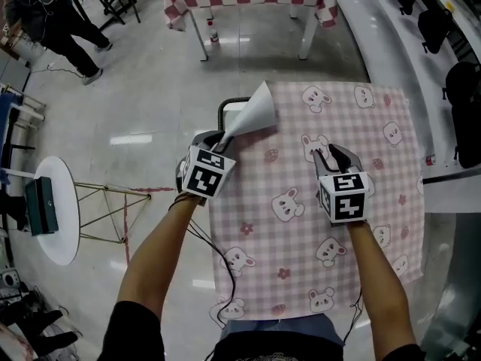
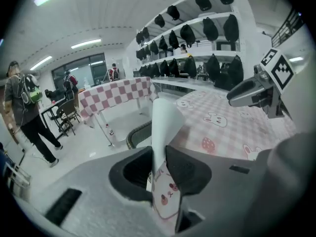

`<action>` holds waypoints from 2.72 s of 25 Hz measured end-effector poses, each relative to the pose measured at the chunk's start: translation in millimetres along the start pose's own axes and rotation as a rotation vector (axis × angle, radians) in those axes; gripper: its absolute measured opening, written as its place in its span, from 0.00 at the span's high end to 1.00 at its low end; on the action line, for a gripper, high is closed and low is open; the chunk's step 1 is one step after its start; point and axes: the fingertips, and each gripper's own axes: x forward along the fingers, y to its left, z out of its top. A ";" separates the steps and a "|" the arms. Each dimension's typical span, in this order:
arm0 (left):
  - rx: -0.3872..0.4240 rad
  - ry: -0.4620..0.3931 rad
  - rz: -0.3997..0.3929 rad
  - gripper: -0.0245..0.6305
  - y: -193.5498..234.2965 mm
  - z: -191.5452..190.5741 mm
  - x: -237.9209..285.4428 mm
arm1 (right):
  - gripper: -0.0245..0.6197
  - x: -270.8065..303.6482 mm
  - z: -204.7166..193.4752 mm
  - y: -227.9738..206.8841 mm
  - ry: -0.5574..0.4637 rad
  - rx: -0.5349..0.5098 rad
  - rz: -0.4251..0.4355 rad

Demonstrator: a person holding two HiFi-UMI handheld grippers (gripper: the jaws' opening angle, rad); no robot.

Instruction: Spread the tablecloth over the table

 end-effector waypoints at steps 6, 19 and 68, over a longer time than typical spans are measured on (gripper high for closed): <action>-0.176 -0.019 0.011 0.84 29.5 -6.0 7.4 | 0.74 18.0 4.5 10.0 0.005 0.006 0.022; -0.207 -0.015 0.067 0.63 43.4 -20.3 0.2 | 0.74 23.8 0.2 26.0 0.013 0.006 0.053; -0.191 -0.446 0.238 0.86 -308.4 155.1 -279.0 | 0.95 -354.0 11.8 -78.3 -0.403 0.051 0.145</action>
